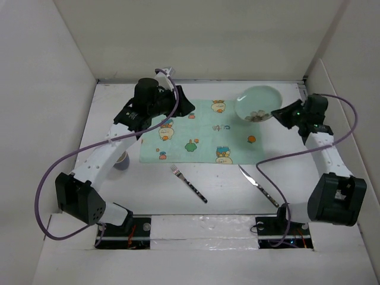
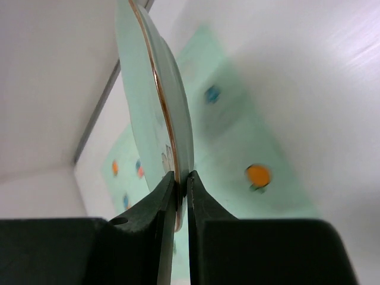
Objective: Set the dinner table for one person
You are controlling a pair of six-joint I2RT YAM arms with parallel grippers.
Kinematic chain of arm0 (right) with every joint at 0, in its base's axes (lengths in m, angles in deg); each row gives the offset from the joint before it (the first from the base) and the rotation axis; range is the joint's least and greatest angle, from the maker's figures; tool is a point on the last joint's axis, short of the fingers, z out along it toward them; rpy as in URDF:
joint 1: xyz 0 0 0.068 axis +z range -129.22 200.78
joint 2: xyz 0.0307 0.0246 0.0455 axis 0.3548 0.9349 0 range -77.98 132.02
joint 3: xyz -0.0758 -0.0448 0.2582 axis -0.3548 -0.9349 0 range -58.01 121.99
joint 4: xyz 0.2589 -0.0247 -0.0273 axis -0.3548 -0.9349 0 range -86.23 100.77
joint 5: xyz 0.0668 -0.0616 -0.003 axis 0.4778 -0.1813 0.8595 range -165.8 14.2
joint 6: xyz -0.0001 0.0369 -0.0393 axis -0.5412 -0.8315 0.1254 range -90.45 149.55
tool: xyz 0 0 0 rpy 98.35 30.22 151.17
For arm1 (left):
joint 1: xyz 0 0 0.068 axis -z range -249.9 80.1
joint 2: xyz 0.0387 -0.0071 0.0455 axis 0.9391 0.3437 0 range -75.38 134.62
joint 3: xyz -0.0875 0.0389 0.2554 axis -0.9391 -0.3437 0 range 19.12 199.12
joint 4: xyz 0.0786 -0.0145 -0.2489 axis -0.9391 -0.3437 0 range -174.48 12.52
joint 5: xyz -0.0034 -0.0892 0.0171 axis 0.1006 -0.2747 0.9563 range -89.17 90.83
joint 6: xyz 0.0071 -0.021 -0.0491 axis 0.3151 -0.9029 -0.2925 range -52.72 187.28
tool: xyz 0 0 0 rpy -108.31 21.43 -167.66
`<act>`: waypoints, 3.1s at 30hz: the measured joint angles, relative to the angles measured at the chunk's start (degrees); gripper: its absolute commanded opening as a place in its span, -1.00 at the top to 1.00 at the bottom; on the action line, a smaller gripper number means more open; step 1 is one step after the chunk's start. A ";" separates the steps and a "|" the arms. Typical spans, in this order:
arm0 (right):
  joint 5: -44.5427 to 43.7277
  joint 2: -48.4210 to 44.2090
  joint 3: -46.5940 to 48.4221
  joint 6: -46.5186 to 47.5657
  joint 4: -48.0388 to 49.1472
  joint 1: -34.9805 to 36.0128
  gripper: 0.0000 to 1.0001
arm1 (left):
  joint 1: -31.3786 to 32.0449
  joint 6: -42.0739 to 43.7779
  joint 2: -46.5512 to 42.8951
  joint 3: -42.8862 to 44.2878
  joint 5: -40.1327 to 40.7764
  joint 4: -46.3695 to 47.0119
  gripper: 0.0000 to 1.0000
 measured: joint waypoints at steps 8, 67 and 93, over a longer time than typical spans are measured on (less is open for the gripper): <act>10.84 5.11 -4.35 -3.63 11.32 19.96 1.00 | -0.39 0.24 -2.45 0.00 3.30 -5.01 0.06; -2.54 44.76 54.69 14.58 -9.22 66.23 -0.65 | -0.63 -9.55 -24.59 22.47 28.17 -26.84 0.03; -7.96 70.75 76.39 3.54 -10.23 74.49 0.97 | 0.13 -7.69 -29.05 11.72 19.47 -32.76 0.01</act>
